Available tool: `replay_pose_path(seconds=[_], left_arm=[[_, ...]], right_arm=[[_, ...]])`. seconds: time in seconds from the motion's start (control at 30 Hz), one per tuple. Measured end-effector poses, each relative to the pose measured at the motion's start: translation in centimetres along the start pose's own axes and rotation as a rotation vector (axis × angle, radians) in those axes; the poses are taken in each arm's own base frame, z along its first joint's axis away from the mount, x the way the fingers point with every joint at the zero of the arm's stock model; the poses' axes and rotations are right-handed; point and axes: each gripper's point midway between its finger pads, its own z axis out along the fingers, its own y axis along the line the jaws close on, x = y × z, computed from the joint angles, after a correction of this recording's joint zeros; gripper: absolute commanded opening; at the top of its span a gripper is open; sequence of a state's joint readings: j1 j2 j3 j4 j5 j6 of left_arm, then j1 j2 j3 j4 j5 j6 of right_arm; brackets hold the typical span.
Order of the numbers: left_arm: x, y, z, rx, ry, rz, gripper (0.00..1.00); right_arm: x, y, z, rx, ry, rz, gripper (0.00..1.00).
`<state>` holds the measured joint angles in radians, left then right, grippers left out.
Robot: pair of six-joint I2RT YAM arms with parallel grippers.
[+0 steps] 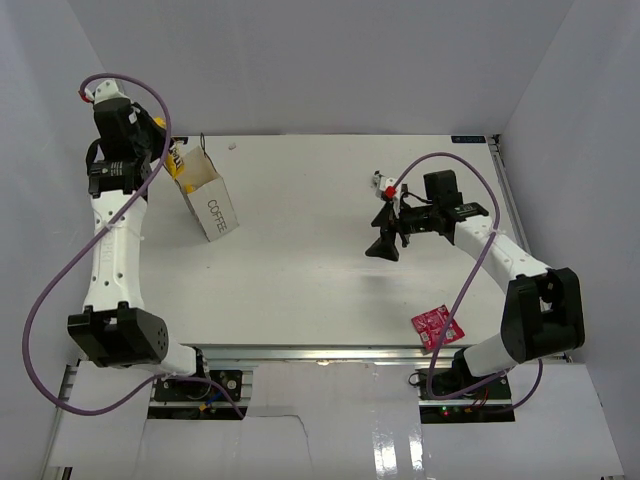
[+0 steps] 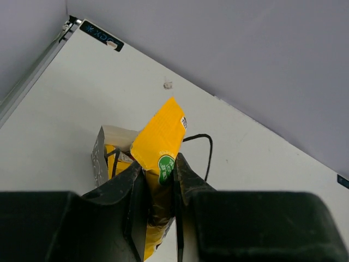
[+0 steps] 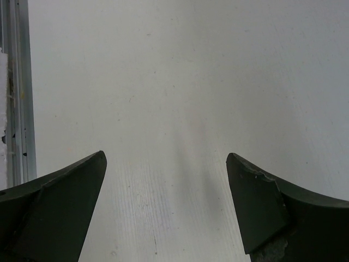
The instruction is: Place the snacks into the paper bag
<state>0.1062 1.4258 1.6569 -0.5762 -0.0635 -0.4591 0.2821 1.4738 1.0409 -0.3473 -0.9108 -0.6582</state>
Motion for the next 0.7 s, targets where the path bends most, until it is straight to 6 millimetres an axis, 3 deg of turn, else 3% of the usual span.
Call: replay_pose_path(seconds=[0.27,0.37,0.47,0.53,0.63,0.7], left_arm=[[3.2,1.3,4.7,-0.020,0.092,0.029,0.09],[3.9,1.1,5.8,0.001,0.107,0.033,0.17],[4.4,0.8,6.5,0.025,0.113,0.033,0.30],[4.8,0.8,6.6,0.034,0.122,0.035,0.51],[5.4,1.0,6.9,0.040,0.130,0.042,0.68],[5.8,1.1,7.0,0.043,0.136,0.045,0.73]], right_arm=[[0.0,-1.0,-1.7,0.054,-0.012,0.003,0.96],[0.2,-1.2,-2.1,0.063,-0.010,0.012,0.96],[0.4,-1.2,-2.4,0.062,-0.008,0.012,0.96],[0.7,-0.9,-2.5,0.051,0.000,0.004,0.97],[1.4,-0.1,-2.6,0.007,0.014,-0.068,0.97],[2.5,1.0,-2.8,-0.054,0.041,-0.146,0.98]])
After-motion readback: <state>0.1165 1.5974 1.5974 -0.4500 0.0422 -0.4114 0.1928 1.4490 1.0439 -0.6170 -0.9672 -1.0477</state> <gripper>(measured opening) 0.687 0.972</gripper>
